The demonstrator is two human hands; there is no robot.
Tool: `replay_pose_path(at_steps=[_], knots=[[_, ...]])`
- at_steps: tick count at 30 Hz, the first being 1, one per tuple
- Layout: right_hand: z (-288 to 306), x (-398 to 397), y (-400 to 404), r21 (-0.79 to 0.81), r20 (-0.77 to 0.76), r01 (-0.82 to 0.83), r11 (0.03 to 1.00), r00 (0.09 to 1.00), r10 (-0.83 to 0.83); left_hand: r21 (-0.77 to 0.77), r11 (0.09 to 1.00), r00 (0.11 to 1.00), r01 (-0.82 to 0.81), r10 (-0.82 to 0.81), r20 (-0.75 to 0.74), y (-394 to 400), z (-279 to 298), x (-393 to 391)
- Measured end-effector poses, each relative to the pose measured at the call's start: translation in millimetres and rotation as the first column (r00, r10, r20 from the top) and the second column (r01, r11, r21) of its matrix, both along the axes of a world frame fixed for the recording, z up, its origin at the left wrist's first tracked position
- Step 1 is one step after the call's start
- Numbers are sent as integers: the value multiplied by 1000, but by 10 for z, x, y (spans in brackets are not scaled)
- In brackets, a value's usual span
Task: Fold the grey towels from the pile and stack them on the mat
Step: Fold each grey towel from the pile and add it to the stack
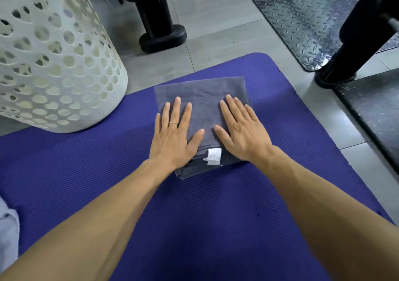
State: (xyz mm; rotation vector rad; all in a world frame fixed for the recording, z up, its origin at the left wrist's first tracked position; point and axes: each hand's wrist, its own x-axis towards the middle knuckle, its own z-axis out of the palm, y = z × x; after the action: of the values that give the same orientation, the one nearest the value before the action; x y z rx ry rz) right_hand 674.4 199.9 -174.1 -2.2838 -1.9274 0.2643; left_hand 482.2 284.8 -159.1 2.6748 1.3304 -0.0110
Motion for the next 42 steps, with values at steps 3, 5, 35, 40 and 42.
replay_pose_path(at_steps=[3, 5, 35, 40, 42], knots=[[18, 80, 20, -27, 48, -54, 998, 997, 56, -64, 994, 992, -87, 92, 82, -21, -71, -7], [68, 61, 36, -32, 57, -58, 998, 997, 60, -100, 988, 987, -117, 127, 101, -14, -70, -21], [2047, -4342, -1290, -298, -322, -658, 691, 751, 576, -370, 760, 747, -534, 629, 215, -2299, 1477, -4899], [1739, -5014, -1304, -305, -426, -599, 740, 781, 457, -430, 657, 662, -619, 731, 165, -2425, 1159, -5669], [1631, -5210, -1239, -293, -465, -579, 761, 782, 416, -447, 615, 598, -650, 776, 198, -2374, 996, -5913]])
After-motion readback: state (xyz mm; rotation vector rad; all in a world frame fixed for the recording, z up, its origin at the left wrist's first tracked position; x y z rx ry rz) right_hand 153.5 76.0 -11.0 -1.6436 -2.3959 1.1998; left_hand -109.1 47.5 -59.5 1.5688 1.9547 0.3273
